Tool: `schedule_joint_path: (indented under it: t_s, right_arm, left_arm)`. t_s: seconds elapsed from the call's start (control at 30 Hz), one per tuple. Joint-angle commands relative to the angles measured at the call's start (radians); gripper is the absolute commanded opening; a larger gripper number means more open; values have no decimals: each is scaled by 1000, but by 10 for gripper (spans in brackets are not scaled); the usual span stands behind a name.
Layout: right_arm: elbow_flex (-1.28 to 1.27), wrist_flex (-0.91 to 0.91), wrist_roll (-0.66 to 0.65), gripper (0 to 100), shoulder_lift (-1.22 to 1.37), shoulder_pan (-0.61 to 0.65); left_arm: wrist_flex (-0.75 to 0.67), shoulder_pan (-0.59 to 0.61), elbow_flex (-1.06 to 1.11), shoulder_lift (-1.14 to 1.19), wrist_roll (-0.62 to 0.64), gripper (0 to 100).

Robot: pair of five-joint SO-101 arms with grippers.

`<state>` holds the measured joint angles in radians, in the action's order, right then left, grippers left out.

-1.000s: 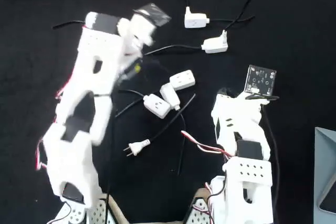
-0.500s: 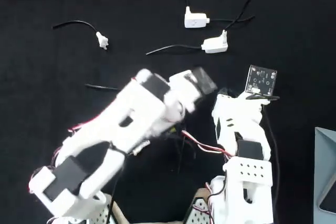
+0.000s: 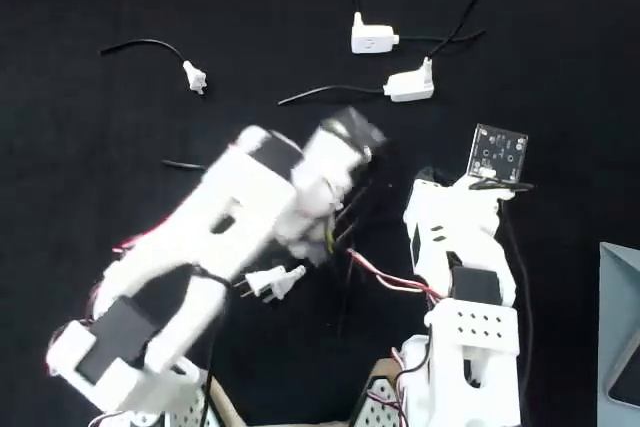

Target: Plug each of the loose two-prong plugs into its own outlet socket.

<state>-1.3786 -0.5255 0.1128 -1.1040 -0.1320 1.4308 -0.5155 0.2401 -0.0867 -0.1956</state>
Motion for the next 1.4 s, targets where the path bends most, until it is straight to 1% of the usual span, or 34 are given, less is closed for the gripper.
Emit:
schedule_joint_path:
  t_s: [0.0,0.07,0.13,0.2,0.27,0.33,0.43,0.53,0.63,0.73,0.87,1.03,1.17,1.23,1.33,1.37]
  right_arm:
    - [18,17,5,13,-21,-5]
    - [18,17,5,13,-21,-5]
    - [19,18,5,13,-21,-5]
    - [21,20,5,13,-21,-5]
    - [21,20,5,13,-21,-5]
    - [19,20,5,13,-21,-5]
    - [18,20,5,13,-21,-5]
    - [16,20,5,13,-21,-5]
    - [16,20,5,13,-21,-3]
    - [13,18,3,13,-21,28]
    - [13,17,3,13,-21,32]
    - [13,15,3,13,-21,32]
    - [13,17,3,13,-21,32]
    - [13,17,3,13,-21,32]
    - [13,18,2,13,-21,32]
    - [13,18,2,13,-21,32]
  left_arm:
    - [-5,295,-246,-25,-83,281]
    - [-84,423,-305,14,-144,281]
    - [-172,509,-338,74,-196,281]
    - [-269,552,-346,150,-221,281]
    - [-367,572,-352,244,-219,281]
    - [-465,582,-358,333,-189,281]
    - [-600,605,-407,456,-101,280]
    - [-689,611,-479,575,-48,280]
    - [-706,615,-591,680,-15,280]
    - [-707,625,-710,779,18,268]
    - [-709,638,-872,914,20,219]
    - [-703,654,-1053,1059,18,209]
    - [-701,656,-1122,1138,25,208]
    - [-701,659,-1139,1154,20,165]
    - [-701,662,-1150,1152,17,40]
    - [-690,662,-1150,1152,3,23]
